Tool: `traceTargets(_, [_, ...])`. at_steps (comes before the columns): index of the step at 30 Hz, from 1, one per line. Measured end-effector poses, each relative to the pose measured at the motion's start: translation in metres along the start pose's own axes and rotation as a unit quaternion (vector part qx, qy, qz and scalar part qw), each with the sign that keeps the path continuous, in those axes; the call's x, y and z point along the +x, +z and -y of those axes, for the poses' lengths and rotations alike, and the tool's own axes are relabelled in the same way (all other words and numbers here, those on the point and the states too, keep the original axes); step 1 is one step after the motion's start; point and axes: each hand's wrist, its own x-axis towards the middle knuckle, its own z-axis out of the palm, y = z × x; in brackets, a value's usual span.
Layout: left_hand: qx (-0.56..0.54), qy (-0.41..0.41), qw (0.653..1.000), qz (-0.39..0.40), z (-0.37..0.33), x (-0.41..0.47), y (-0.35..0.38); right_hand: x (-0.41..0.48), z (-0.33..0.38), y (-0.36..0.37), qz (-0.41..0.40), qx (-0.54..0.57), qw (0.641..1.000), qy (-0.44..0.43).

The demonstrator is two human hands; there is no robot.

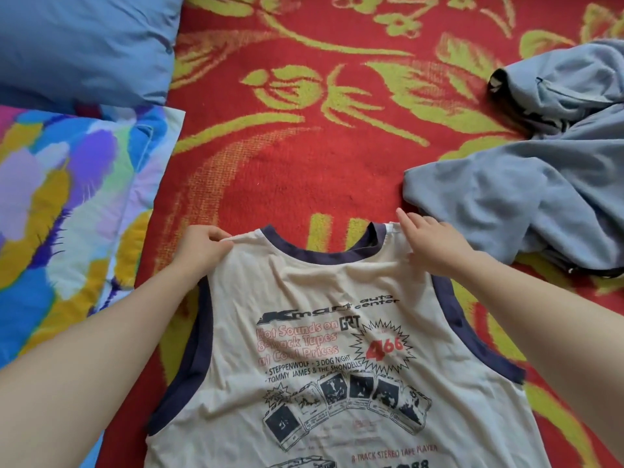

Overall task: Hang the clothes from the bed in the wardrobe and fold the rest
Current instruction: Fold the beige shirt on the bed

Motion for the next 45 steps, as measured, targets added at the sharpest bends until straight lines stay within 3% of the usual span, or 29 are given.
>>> traceTargets(3, [-0.008,0.098,0.995,-0.033,-0.001,0.007,-0.015,0.014,-0.008,-0.007,-0.066,0.023,0.997,0.017])
traceTargets(5, [0.020,0.150,0.988,-0.030,-0.007,0.010,-0.026,0.017,-0.024,-0.015,-0.096,0.097,0.990,0.028])
traceTargets(8, [0.131,0.194,0.972,-0.027,-0.007,0.012,-0.038,0.012,-0.048,-0.016,-0.132,0.183,0.974,0.036])
traceTargets(12, [0.286,0.246,0.925,-0.045,-0.003,-0.001,-0.046,-0.009,-0.050,-0.014,-0.132,0.242,0.960,0.049])
traceTargets(18, [0.244,0.352,0.902,-0.048,-0.003,-0.026,-0.072,-0.054,-0.051,-0.019,-0.198,0.231,0.952,0.020])
traceTargets(22, [0.244,0.476,0.840,-0.091,0.002,-0.053,-0.084,-0.089,-0.052,-0.019,-0.284,0.177,0.942,-0.025])
traceTargets(24, [0.253,0.540,0.793,-0.123,0.004,-0.071,-0.087,-0.113,-0.052,-0.016,-0.363,0.134,0.918,-0.090])
traceTargets(27, [0.276,0.602,0.742,-0.101,0.019,-0.107,-0.085,-0.149,-0.050,-0.006,-0.396,0.092,0.893,-0.193])
traceTargets(33, [0.288,0.646,0.707,0.026,0.090,-0.182,-0.062,-0.218,-0.036,0.058,-0.269,-0.037,0.900,-0.340])
traceTargets(37, [0.339,0.642,0.685,0.061,0.135,-0.220,-0.024,-0.247,-0.007,0.101,-0.091,-0.084,0.937,-0.327])
traceTargets(40, [0.408,0.577,0.698,0.116,0.147,-0.237,0.007,-0.249,0.017,0.122,0.036,-0.035,0.973,-0.225])
traceTargets(42, [0.434,0.528,0.716,0.144,0.142,-0.238,0.018,-0.241,0.034,0.114,0.047,-0.058,0.975,-0.209])
traceTargets(45, [0.396,0.484,0.778,0.062,0.120,-0.224,0.020,-0.222,0.043,0.097,0.049,-0.039,0.989,-0.136])
